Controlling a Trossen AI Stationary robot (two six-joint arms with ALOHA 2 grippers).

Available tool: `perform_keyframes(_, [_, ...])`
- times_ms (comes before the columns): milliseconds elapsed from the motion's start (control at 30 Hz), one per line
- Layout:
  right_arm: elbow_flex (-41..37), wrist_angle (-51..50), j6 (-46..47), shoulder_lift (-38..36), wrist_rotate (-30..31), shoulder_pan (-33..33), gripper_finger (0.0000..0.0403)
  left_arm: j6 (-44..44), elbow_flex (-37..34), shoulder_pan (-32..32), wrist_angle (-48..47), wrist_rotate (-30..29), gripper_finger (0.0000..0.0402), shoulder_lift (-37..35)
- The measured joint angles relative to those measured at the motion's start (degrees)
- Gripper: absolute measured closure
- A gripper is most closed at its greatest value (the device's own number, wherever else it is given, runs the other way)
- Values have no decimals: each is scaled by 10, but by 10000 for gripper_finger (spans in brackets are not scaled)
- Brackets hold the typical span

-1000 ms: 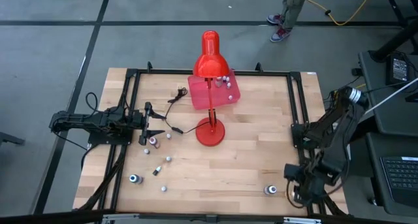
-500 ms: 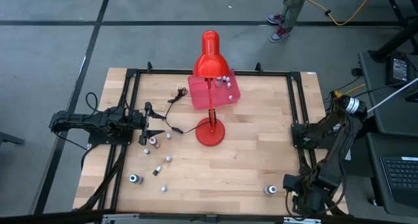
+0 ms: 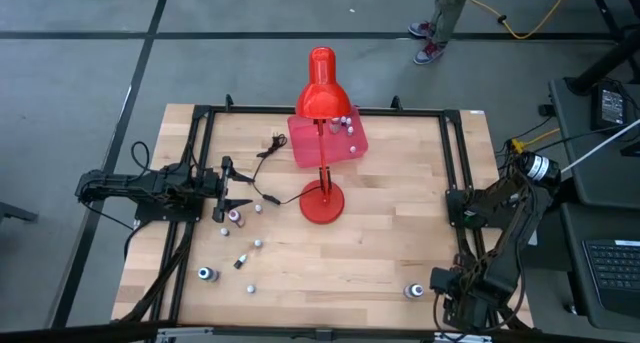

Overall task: Pick & Place food coloring
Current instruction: Put the large yellow food coloring bottle into the red bin

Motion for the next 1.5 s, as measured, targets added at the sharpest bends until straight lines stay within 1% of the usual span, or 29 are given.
perform_keyframes(133, [0, -26, 2, 0, -9, 1, 207, 0, 0, 0, 0, 0, 128, 0])
perform_keyframes(300, [0, -27, 3, 0, -10, 3, 226, 0, 0, 0, 0, 0, 130, 0])
perform_keyframes(500, [0, -16, 4, 0, -16, 3, 228, 0, 0, 0, 0, 0, 128, 0])
perform_keyframes(667, [0, -16, 14, 0, -33, 3, 228, 0, 0, 0, 0, 0, 129, 0])
perform_keyframes(900, [0, -16, 16, 0, -33, 3, 228, 0, 0, 0, 0, 0, 128, 0])
perform_keyframes(1067, [0, -13, 35, 0, -33, 3, 228, 0, 0, 0, 0, 0, 128, 0])
perform_keyframes(1167, [0, -2, 43, 0, -31, 3, 220, 0, 0, 0, 0, 0, 130, 0])
perform_keyframes(1400, [0, 3, 45, 0, -33, 3, 170, 0, 0, 0, 0, 0, 128, 0])
perform_keyframes(1500, [0, 2, 45, 0, -35, 3, 163, 0, 0, 0, 0, 0, 129, 0])
